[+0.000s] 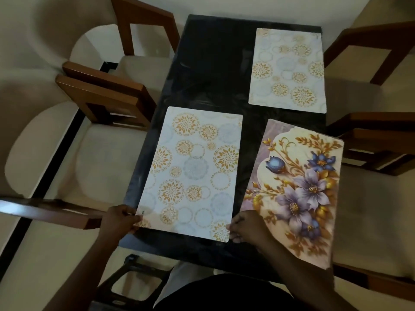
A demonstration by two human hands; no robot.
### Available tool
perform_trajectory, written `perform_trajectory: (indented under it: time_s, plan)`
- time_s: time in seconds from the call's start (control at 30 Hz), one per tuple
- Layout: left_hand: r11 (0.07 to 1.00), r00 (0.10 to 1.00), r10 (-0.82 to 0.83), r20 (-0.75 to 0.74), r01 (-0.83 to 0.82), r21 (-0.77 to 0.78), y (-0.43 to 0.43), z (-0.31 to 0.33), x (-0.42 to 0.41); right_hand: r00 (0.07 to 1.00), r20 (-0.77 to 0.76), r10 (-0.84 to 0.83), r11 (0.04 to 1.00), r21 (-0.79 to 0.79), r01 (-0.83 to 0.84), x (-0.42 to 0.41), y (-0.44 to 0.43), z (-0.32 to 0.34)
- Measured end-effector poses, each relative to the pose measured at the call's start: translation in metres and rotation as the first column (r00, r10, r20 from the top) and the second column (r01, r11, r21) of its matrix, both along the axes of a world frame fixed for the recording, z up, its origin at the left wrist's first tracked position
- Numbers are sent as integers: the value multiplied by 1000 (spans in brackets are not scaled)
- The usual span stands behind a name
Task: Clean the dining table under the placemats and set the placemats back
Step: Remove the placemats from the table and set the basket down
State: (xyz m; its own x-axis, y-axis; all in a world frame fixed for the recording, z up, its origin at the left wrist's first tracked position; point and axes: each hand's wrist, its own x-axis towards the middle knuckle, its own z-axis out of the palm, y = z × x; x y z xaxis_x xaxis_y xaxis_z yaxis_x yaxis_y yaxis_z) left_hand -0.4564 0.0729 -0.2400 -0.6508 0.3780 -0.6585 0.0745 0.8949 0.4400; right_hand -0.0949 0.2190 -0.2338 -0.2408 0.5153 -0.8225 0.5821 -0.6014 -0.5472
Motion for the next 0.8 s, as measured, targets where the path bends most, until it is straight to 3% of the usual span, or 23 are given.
perform_trajectory:
  time_s: [0.07,0.13,0.2,0.3,0.4,0.53,0.6,0.7,0.8]
  plan:
    - [997,992,-76,-97,73,-32,-8,4,11,999,3,52,999,-3,-52,7,-6,3]
    - [993,946,-119,-301,120,-15,-5,13,35,998,0,60,998,16,-60,18,-4,6]
    - [976,900,-109,-421,177,126,11,26,71,994,70,79,974,209,-92,38,4,11]
    - [898,951,-177,-252,261,355,60,40,139,961,274,-47,778,613,-137,86,23,16]
    - [845,947,-314,-69,312,434,109,38,207,900,330,-283,639,765,-80,144,35,12]
    - [858,899,-420,127,347,380,157,41,267,807,340,-483,726,670,152,200,43,-7]
    - [865,891,-428,151,355,356,169,39,281,826,237,-511,734,620,277,211,43,-12]
    - [874,879,-433,201,355,331,174,27,290,859,244,-450,803,532,269,220,46,-12]
    - [875,881,-432,195,357,326,171,21,291,808,188,-559,751,528,396,226,46,-20]
